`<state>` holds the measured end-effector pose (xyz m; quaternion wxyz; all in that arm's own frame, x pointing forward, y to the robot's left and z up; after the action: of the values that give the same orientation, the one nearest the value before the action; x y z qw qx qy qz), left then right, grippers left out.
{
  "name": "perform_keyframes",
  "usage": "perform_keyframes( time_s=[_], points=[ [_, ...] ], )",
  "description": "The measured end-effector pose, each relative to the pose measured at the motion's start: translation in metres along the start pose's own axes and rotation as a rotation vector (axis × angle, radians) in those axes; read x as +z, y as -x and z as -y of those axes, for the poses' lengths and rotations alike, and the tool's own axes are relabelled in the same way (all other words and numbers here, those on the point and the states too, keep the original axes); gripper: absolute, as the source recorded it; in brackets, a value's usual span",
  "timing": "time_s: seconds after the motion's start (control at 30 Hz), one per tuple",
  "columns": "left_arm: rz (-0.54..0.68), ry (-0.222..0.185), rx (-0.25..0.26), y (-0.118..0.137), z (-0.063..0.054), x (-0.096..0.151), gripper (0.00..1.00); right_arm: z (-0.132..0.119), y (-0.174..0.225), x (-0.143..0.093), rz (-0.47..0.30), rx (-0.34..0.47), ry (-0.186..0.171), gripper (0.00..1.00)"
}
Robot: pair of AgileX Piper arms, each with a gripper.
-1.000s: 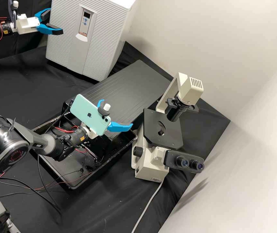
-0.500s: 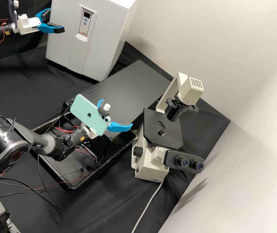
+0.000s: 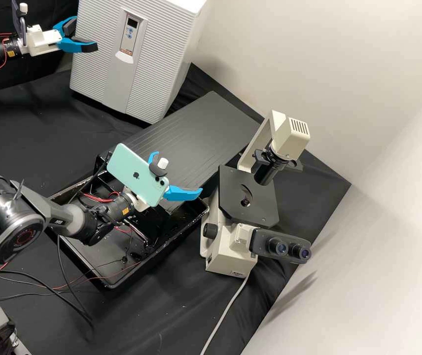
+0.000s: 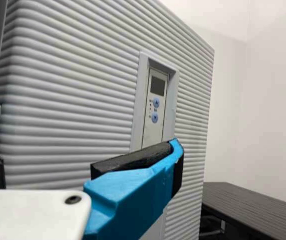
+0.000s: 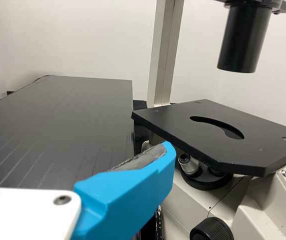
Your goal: Open the incubator door
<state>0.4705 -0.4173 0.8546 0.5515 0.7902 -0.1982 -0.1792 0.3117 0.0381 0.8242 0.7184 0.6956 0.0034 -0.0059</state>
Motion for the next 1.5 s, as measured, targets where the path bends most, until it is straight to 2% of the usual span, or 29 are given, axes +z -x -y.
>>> perform_keyframes(
  time_s=[0.4,0.93,1.5],
  points=[
    [-0.003,0.012,-0.007,0.0013,0.0033,0.0032,0.0,0.0,0.0,0.0,0.0,0.0,0.0,1.0],
    [-0.031,0.016,-0.006,0.0018,-0.0017,0.0071,0.0,0.0,0.0,0.0,0.0,0.0,0.0,1.0],
    [-0.073,0.044,0.019,0.0054,-0.001,0.0042,0.0,0.0,0.0,0.0,0.0,0.0,0.0,1.0]
  ],
)
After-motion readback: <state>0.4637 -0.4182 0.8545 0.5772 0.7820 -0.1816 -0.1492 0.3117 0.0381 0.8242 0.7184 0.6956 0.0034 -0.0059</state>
